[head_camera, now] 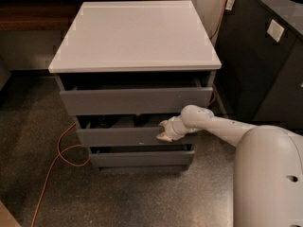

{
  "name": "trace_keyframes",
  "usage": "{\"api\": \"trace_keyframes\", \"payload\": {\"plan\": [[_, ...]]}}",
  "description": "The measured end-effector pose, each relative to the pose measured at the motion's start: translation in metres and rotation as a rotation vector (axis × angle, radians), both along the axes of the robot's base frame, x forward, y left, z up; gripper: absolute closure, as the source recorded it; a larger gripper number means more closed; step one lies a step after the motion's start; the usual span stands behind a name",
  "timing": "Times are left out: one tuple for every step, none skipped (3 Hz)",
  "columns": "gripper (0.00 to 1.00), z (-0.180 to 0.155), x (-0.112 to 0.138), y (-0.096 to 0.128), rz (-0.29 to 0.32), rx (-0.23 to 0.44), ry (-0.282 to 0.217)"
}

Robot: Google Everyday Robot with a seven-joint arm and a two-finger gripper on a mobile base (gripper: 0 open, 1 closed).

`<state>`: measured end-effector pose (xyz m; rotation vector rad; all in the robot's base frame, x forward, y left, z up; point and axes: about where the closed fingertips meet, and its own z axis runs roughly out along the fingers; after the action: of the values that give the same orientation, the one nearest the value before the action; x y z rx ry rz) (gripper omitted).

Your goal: Pick orange can from middle drawer and place on counter

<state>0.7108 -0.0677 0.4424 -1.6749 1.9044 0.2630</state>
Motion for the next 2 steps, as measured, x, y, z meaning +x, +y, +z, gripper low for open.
{"api": "trace_keyframes", "payload": {"plan": [[0.96, 0.0022, -0.0045, 0.0036, 0.007, 0.003, 0.002], [1.00, 0.0052, -0.0045, 0.0036, 0.007, 0.003, 0.002]]}}
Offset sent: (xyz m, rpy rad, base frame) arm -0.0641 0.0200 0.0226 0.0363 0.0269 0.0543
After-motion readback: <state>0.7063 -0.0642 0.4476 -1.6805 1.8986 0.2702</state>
